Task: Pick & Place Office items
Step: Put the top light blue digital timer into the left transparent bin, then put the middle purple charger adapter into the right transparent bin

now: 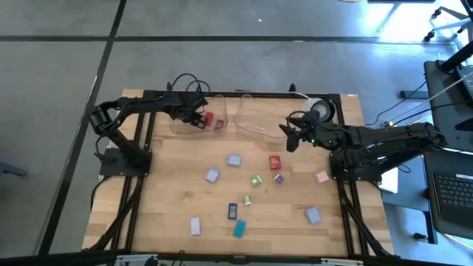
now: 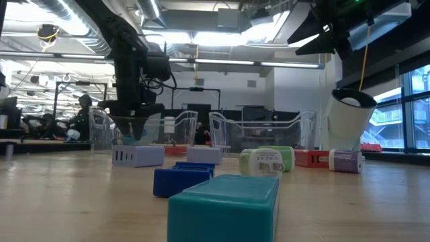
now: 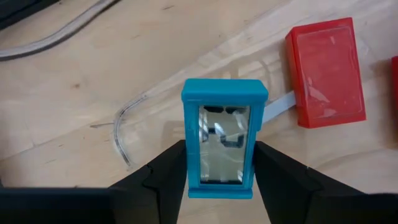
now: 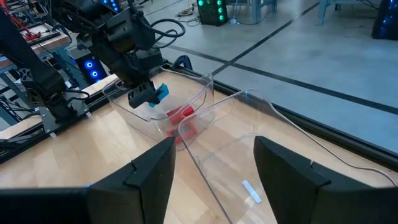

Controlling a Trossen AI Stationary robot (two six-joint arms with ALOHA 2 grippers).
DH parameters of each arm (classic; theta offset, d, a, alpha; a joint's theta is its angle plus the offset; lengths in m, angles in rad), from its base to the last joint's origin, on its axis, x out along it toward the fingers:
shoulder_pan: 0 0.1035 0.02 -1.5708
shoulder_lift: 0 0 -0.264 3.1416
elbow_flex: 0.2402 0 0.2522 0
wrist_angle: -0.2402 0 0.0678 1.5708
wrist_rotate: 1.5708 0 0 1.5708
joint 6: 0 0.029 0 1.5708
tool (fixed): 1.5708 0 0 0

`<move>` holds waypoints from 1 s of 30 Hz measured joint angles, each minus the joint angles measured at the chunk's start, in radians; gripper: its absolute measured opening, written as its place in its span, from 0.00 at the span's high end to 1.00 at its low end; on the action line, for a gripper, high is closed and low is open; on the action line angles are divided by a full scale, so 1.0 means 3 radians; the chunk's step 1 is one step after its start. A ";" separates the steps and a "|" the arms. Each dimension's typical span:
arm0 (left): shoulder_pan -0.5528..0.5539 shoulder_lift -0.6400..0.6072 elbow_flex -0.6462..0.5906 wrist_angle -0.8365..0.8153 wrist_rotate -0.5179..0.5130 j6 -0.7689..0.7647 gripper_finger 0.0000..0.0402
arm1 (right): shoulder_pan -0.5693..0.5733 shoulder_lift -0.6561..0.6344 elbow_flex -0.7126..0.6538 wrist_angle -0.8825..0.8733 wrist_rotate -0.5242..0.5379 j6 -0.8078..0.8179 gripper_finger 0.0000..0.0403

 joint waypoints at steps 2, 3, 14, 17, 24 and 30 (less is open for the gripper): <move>0.0000 0.0000 0.0000 0.0002 -0.0020 0.0000 0.51 | 0.0000 0.0000 0.0000 0.0000 0.0000 0.0000 0.45; 0.0000 0.0000 0.0000 0.0001 -0.0020 0.0000 0.50 | 0.0000 0.0000 0.0000 0.0000 -0.0001 0.0000 0.45; 0.0000 -0.0005 0.0019 0.0057 0.0179 -0.0084 0.44 | 0.0000 0.0000 0.0000 0.0000 -0.0012 0.0423 0.45; 0.0000 -0.0038 0.0106 0.0060 0.0326 -0.0137 0.46 | 0.0000 0.0000 0.0000 0.0000 -0.0011 0.0788 0.45; -0.0021 -0.0300 0.0453 0.0071 0.0523 -0.0178 0.50 | 0.0000 0.0000 0.0000 -0.0079 -0.0312 0.0968 0.45; -0.0322 -0.0661 0.0595 0.0423 0.0682 -0.0250 0.51 | 0.0003 0.0000 0.0000 -0.0112 -0.0670 0.0946 0.45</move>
